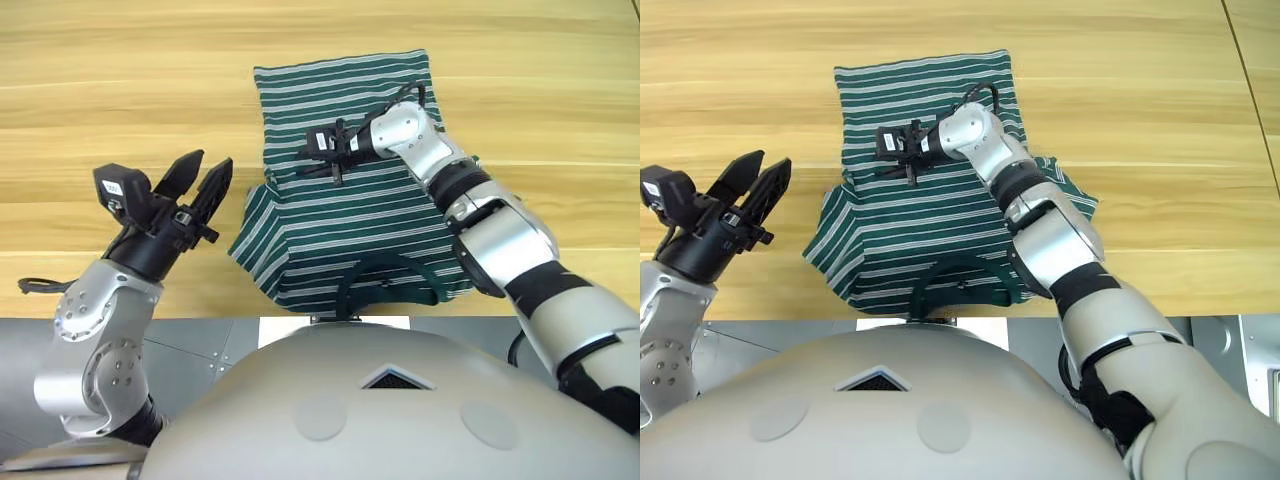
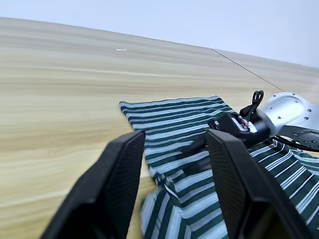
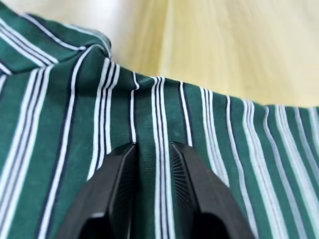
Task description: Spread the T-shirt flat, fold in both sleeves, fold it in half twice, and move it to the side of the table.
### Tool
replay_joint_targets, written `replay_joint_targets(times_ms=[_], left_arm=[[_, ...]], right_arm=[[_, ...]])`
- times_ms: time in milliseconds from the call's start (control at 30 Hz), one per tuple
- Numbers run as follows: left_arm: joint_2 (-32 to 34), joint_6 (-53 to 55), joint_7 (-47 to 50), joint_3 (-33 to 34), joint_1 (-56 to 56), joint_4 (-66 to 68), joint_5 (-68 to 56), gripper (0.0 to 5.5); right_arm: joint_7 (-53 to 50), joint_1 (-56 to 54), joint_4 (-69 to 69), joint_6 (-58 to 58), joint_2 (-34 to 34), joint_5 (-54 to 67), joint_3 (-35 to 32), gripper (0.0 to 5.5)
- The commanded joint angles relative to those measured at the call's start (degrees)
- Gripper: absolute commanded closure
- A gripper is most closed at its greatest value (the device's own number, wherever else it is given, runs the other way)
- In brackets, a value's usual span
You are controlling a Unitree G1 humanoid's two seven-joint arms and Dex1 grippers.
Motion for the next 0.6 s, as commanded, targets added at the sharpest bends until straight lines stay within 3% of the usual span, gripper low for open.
replay_joint_targets(times_ms=[33, 167, 400, 600], left_arm=[[-1.5, -2.0, 1.9, -1.9, 4.2, -1.4, -1.3, 3.35], [-0.9, -3.6, 2.1, -3.0, 4.9, 1.6, -1.2, 3.35], [1.6, -2.0, 5.1, 3.5, 2.3, 12.7, -4.8, 3.35], [7.2, -3.1, 5.2, 1.5, 1.7, 20.5, 2.4, 3.35]], right_arm=[[-7.4, 0.8, 7.4, 1.1, 2.1, -5.3, -0.3, 4.19], [-8.6, -1.5, 8.8, -0.8, 4.1, -3.5, -4.3, 4.19], [-1.4, -0.2, 6.8, -4.5, 3.1, -1.4, -10.5, 4.19], [-0.9, -1.3, 1.1, -6.2, 1.9, 3.7, -18.5, 4.19]])
